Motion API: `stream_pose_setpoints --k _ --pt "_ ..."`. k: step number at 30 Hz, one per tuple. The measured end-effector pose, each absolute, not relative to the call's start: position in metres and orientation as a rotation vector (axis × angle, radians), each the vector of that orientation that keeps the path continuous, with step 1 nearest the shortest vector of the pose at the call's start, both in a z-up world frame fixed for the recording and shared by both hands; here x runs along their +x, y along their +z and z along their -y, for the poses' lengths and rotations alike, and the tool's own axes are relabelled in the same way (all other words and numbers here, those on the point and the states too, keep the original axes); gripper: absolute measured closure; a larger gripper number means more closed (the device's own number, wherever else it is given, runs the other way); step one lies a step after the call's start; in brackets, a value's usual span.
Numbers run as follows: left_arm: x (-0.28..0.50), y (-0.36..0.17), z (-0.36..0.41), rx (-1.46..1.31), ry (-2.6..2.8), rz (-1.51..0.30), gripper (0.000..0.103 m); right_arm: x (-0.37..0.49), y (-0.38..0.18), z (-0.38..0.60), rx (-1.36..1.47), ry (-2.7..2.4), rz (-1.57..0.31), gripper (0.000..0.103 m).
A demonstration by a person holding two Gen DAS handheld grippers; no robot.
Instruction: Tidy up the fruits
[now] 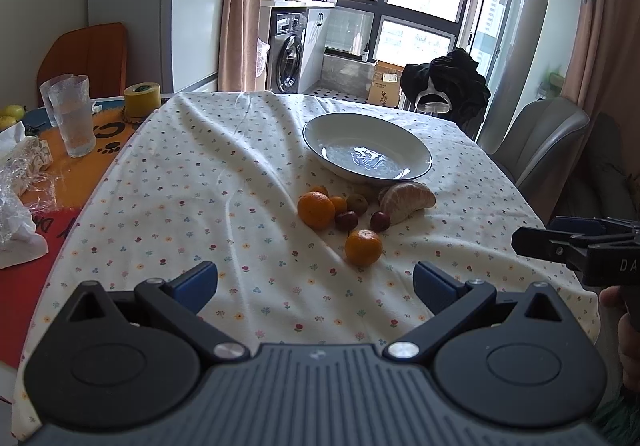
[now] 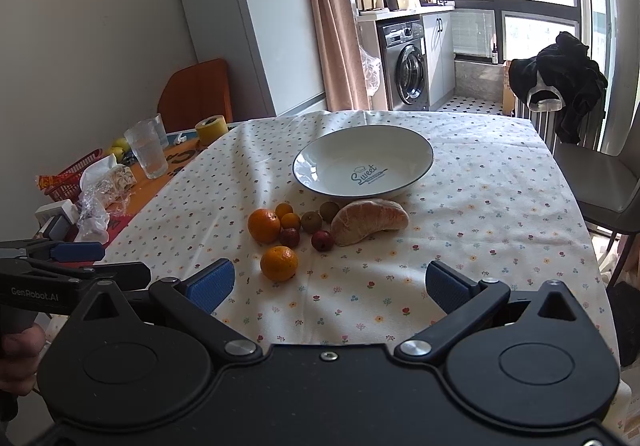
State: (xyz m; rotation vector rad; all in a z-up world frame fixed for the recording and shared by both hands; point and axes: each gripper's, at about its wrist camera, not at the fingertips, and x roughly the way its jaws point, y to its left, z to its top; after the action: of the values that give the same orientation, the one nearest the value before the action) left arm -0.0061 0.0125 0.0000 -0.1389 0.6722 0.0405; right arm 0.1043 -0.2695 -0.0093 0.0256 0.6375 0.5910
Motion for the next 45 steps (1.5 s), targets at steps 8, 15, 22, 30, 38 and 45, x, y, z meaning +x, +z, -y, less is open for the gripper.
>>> stream_pose_setpoints --k 8,15,22,30,38,45 --pt "0.007 -0.005 -0.016 -0.145 0.038 -0.67 0.0 0.115 -0.015 0.269 0.013 0.58 -0.607 0.0" --pt "0.021 -0.013 -0.017 -0.144 0.026 -0.656 0.001 0.128 -0.026 0.269 0.031 0.593 -0.616 0.0" --pt "0.032 -0.027 -0.021 -0.169 0.018 -0.65 0.008 0.14 -0.041 0.263 0.026 0.613 -0.622 0.001" --pt "0.046 -0.043 -0.027 -0.203 0.003 -0.676 0.034 0.155 -0.059 0.251 0.04 0.645 -0.686 0.022" --pt "0.061 -0.054 -0.023 -0.206 -0.054 -0.676 0.039 0.173 -0.074 0.244 0.07 0.659 -0.721 0.039" --pt "0.08 -0.062 -0.014 -0.226 -0.107 -0.686 0.046 0.185 -0.082 0.238 0.059 0.67 -0.745 0.049"
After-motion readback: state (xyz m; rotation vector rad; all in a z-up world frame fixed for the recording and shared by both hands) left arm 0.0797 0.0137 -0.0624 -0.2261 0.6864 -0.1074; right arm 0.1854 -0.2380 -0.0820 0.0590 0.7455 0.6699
